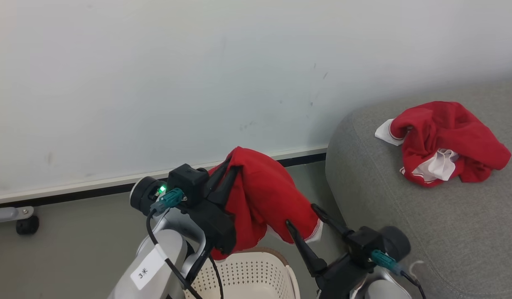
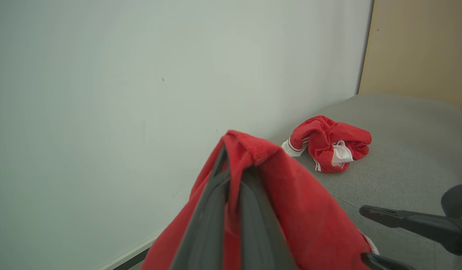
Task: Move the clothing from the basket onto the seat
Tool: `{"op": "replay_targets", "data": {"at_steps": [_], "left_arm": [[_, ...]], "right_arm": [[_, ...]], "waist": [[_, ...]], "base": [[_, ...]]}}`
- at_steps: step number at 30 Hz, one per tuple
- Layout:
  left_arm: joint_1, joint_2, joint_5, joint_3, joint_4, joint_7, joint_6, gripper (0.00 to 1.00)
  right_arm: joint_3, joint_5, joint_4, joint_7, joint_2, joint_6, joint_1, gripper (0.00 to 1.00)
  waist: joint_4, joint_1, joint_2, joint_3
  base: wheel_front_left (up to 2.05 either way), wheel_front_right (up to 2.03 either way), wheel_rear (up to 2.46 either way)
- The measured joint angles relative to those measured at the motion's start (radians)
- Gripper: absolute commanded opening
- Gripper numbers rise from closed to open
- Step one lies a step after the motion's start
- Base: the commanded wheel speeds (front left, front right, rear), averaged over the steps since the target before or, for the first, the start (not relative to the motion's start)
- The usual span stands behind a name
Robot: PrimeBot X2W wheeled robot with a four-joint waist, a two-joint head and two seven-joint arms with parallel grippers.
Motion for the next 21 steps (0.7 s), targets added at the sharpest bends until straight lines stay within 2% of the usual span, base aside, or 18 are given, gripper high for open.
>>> {"op": "replay_targets", "data": {"at_steps": [9, 13, 18, 20, 21], "left_arm": [[0.009, -0.003, -0.01, -0.03, -0.084, 0.061, 0.0, 0.0], [0.011, -0.003, -0.018, -0.036, -0.119, 0.088, 0.0, 0.0], [0.022, -0.002, -0.023, -0.038, -0.152, 0.112, 0.0, 0.0], [0.029, -0.003, -0.025, -0.04, -0.159, 0.122, 0.001, 0.0], [0.029, -0.002, -0.025, -0.039, -0.162, 0.124, 0.001, 0.0]], "right_arm": [[0.088, -0.007, 0.108, 0.006, -0.001, 0.001, -0.132, 1.0], [0.195, 0.012, 0.148, 0.006, 0.0, 0.001, -0.209, 1.0], [0.254, 0.04, 0.192, 0.005, 0.001, 0.002, -0.27, 1.0], [0.279, 0.063, 0.206, 0.005, 0.001, 0.002, -0.289, 0.48], [0.291, 0.072, 0.21, 0.005, 0.001, 0.002, -0.297, 0.38]], "waist": [[0.022, 0.0001, 0.0, 0.005], [0.042, 0.0001, 0.0001, 0.011], [0.054, 0.0001, 0.0001, 0.016], [0.057, 0.0001, 0.0001, 0.018], [0.058, 0.0001, 0.0001, 0.019]], "base": [[0.0, 0.0, 0.0], [0.0, 0.0, 0.0], [0.0, 0.0, 0.0], [0.0, 0.0, 0.0], [0.0, 0.0, 0.0]]}}
